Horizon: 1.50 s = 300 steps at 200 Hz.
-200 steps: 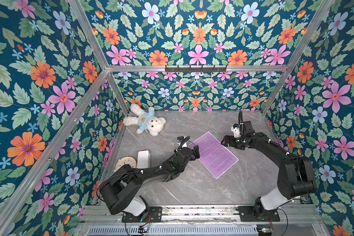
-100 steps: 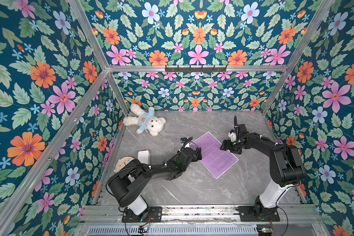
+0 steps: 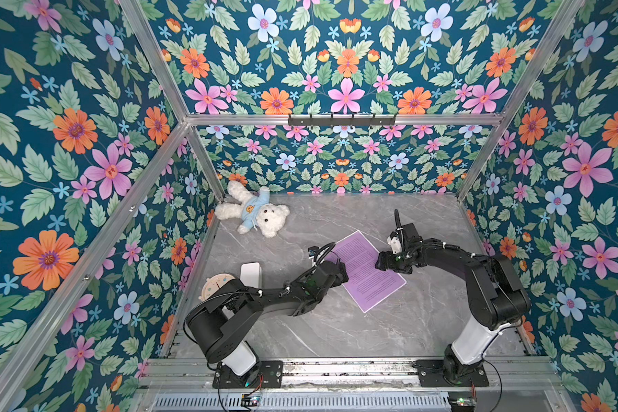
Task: Fold the rectangular paper in half along the long edge
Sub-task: Adjust the paper at the center of the board, then pick up the paper from the center of the board.
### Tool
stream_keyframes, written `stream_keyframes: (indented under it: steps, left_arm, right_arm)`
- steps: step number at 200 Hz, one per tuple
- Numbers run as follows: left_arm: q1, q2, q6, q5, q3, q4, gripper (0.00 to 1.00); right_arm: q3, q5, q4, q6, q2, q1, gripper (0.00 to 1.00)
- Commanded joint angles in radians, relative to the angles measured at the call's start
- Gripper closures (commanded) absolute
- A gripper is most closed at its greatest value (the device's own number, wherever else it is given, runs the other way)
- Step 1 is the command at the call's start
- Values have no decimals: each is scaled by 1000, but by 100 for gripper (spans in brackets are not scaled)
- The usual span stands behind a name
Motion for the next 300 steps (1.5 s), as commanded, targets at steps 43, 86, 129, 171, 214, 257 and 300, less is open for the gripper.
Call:
stream_keyframes:
  steps: [43,86,129,171,214,257,300]
  left_arm:
    - [27,41,-159,4,-29,-87,3]
    - [61,150,-91,106,72,-100,20]
    - [68,184,-89,136,105,-135,50]
    - [68,211,-88,152,116,-143,68]
    - [68,209,-85,149,114,-152,77]
    - [68,226,-79,157,125,-162,86]
    - [68,237,-75,160,128,-165,93]
  right_arm:
    - [-93,-21,-16,155,-191,92,16]
    - [-42,90,-21,111,-198,84,1]
    - [-38,105,20,109,-165,57,7]
    - [18,52,-7,97,-3,2,28]
    - [63,46,-20,74,84,3,44]
    - [60,-49,0,70,100,3,53]
    - [65,-85,12,72,75,3,78]
